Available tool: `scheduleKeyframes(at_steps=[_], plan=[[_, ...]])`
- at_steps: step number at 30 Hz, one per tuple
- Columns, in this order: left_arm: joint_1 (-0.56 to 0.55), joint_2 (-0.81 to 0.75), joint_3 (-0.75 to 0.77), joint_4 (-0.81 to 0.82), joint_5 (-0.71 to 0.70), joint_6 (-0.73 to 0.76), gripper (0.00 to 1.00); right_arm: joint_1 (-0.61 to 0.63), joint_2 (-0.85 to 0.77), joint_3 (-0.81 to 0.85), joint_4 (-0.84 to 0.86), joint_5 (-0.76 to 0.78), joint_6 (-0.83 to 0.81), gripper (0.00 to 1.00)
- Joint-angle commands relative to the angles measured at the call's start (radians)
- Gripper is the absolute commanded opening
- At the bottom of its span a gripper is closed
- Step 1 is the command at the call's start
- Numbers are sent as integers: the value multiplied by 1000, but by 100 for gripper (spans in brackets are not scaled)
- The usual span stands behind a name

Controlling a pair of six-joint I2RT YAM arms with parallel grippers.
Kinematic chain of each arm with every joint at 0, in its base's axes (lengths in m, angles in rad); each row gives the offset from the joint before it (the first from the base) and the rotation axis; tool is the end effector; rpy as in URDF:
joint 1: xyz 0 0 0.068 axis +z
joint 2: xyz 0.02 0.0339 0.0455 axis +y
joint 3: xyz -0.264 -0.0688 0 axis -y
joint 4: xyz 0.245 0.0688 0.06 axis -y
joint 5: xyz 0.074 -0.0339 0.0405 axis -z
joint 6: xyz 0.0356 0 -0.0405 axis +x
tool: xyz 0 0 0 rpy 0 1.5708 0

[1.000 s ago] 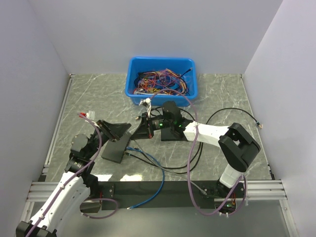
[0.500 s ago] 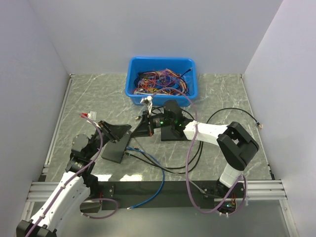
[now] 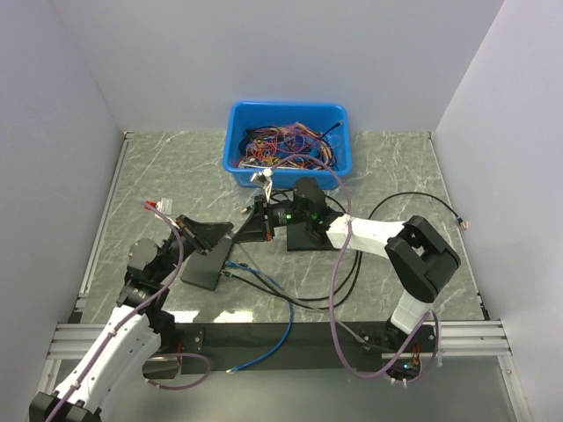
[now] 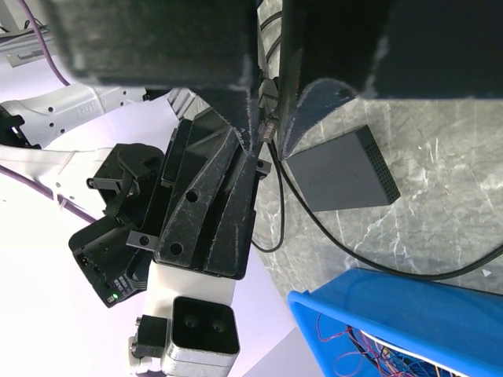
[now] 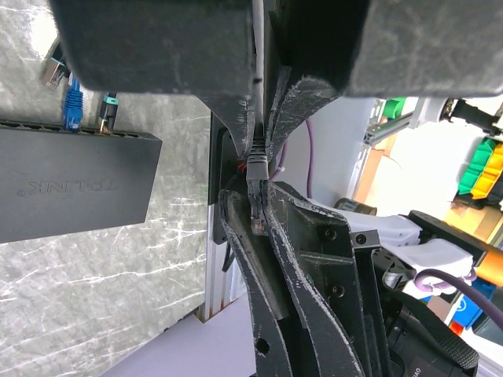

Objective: Insert the plug into the switch port

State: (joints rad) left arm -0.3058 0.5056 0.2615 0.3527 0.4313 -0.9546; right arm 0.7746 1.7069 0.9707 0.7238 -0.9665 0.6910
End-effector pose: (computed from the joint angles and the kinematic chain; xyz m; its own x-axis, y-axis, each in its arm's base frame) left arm 0.1357 -0.0584 0.2519 -0.4869 -0.6237 -0.6115 0.4714 0.4017 -0.7851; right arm 0.2453 0.2810 0.2538 -0.6349 -0.1147 -0.7640 -0.7538 -0.1250 0.6451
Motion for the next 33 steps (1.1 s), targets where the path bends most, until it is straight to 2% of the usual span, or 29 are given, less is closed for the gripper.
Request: scheduleKeyframes(at_steps=[1,3,5,6,8,9,12,14,18,26,33], plan=[[-4,-10,10,29,23,14,8,-6,11,25,29,9,-18,0],[-4,-12,13,20,18,13,1,-8,-3,22,-16,31,-47,0],[-4,-12,19,6,11,8,1,-8,-36,31,-122,104,-85,7],[-3,-9,37,-42,-12,4,0,-8,-50,37,-162,133,-129,21],[-4,5,77,-133,-57,-3,1,-8,-93,68,-292,234,-197,36],[-4,29,131,-244,-80,-3,1,-6,-107,77,-326,270,-217,43],[-3,82,205,-346,-111,4,1,6,-177,108,-470,437,-294,40],[-4,94,220,-350,-100,-16,0,26,-228,129,-564,588,-358,40],[-4,108,222,-345,-97,-49,1,92,-250,193,-710,791,-450,41],[-4,103,231,-350,-98,-55,1,210,-210,247,-771,879,-493,41],[-4,85,219,-347,-105,-50,0,253,-182,263,-776,896,-498,41]])
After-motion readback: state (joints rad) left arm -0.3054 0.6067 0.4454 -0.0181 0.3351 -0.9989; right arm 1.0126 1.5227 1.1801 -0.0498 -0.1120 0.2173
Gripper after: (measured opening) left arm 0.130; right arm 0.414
